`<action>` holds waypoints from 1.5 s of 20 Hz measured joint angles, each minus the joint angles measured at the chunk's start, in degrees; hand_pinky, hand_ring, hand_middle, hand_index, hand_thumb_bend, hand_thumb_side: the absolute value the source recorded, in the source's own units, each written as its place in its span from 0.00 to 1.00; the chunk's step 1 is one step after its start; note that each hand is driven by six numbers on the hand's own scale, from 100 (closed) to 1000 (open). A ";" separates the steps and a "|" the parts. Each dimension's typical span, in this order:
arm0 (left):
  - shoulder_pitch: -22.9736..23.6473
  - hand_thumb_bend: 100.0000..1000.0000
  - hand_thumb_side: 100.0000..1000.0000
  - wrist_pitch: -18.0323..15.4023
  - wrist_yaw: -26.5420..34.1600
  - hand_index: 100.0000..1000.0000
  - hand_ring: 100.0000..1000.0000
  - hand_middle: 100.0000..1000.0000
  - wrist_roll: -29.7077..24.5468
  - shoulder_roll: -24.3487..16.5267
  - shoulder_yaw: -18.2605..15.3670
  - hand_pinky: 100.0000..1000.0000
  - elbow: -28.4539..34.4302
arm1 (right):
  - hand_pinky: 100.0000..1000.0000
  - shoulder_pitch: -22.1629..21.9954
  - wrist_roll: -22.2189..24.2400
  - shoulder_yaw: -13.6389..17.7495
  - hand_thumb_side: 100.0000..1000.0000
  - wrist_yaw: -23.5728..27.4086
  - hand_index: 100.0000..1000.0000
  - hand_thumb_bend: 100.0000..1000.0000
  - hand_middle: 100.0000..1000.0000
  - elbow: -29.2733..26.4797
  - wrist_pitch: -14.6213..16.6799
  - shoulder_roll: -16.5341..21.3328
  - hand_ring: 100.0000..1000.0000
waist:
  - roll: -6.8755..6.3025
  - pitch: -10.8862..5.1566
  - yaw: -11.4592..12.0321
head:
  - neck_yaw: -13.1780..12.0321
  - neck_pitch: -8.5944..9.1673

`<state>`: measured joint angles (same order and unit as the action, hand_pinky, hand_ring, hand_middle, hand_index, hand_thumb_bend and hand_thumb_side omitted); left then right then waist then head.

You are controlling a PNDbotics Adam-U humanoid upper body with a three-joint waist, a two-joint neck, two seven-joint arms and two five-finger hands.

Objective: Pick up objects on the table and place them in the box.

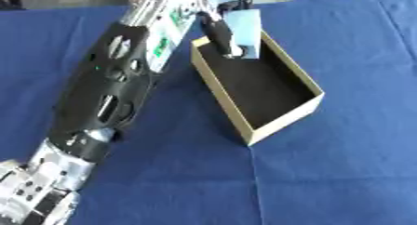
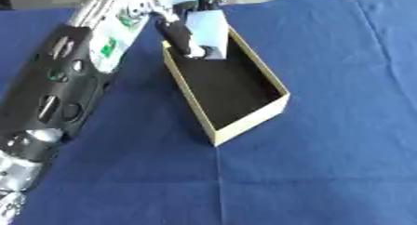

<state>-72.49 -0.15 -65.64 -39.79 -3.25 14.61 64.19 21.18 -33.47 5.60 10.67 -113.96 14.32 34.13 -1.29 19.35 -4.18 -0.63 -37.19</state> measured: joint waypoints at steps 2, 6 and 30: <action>0.43 0.00 0.19 -0.03 -1.52 0.45 0.57 0.44 0.67 0.74 0.09 0.59 -0.68 | 0.66 0.00 0.08 0.00 0.98 0.02 0.80 0.00 0.60 0.00 -0.08 -0.16 0.82 | 0.00 0.00 -0.09 | -0.14 0.02; 0.96 0.00 0.21 -0.12 -3.40 0.46 0.58 0.45 0.79 1.26 0.14 0.60 -2.10 | 0.67 0.00 0.20 -0.02 0.98 0.03 0.80 0.00 0.60 0.00 -0.21 -0.50 0.82 | 0.00 0.00 -0.13 | -0.16 0.02; 3.31 1.00 0.81 -0.25 -7.78 0.96 0.93 0.84 0.97 1.95 0.31 0.78 -3.09 | 0.67 -0.63 -0.08 -0.02 0.98 -0.10 0.80 0.00 0.59 0.00 -0.50 -1.12 0.82 | 0.00 0.08 0.02 | 0.88 -0.51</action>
<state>-69.19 -0.40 -73.42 -38.82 -1.30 14.93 61.10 20.55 -33.55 5.58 10.57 -113.96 13.82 33.01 -1.29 19.43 -4.16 0.26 -37.70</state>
